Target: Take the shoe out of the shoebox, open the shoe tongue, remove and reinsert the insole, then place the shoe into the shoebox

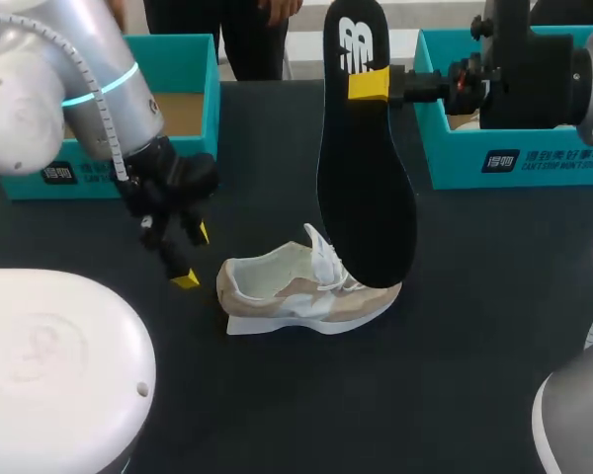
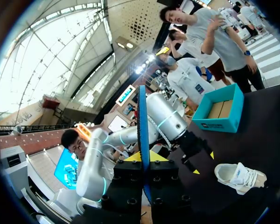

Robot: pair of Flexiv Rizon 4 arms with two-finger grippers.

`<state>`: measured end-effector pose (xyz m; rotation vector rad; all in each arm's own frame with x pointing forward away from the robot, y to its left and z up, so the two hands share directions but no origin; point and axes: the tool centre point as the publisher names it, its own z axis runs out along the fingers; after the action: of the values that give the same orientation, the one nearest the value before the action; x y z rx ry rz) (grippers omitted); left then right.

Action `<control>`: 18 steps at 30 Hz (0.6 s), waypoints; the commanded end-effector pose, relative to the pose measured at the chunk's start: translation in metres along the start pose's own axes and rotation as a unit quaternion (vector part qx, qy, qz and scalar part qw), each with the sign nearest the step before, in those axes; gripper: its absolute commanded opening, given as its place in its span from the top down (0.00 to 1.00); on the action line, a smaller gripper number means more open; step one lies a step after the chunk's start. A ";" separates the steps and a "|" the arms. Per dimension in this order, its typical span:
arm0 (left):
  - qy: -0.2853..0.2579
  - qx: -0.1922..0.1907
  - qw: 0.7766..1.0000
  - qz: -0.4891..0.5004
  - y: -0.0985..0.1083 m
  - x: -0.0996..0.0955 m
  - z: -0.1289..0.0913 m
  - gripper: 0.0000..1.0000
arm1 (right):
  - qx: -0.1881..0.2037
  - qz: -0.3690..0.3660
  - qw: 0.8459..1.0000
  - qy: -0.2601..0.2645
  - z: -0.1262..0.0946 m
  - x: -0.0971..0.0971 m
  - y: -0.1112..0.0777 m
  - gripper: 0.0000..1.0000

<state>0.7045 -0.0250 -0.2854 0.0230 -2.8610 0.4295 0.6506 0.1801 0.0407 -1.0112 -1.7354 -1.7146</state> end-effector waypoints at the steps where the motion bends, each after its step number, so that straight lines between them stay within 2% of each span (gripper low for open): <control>1: -0.010 -0.017 1.000 0.011 -0.012 -0.002 0.003 0.00 | -0.001 0.001 1.000 -0.001 0.002 0.000 0.000 1.00; 4: -0.014 -0.055 0.998 0.010 -0.028 -0.010 0.010 0.00 | -0.001 0.001 1.000 -0.001 0.002 0.000 0.000 1.00; 8: -0.030 -0.096 0.995 0.005 -0.039 -0.014 0.017 0.00 | -0.001 0.001 1.000 -0.001 0.002 0.000 0.000 1.00; 18: -0.074 -0.130 0.989 0.005 -0.044 -0.027 0.027 0.00 | -0.001 0.001 1.000 -0.001 0.002 0.000 0.000 1.00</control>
<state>0.7259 -0.0699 -0.2997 -0.0081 -3.0342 0.1203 0.6506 0.1801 0.0407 -1.0112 -1.7354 -1.7146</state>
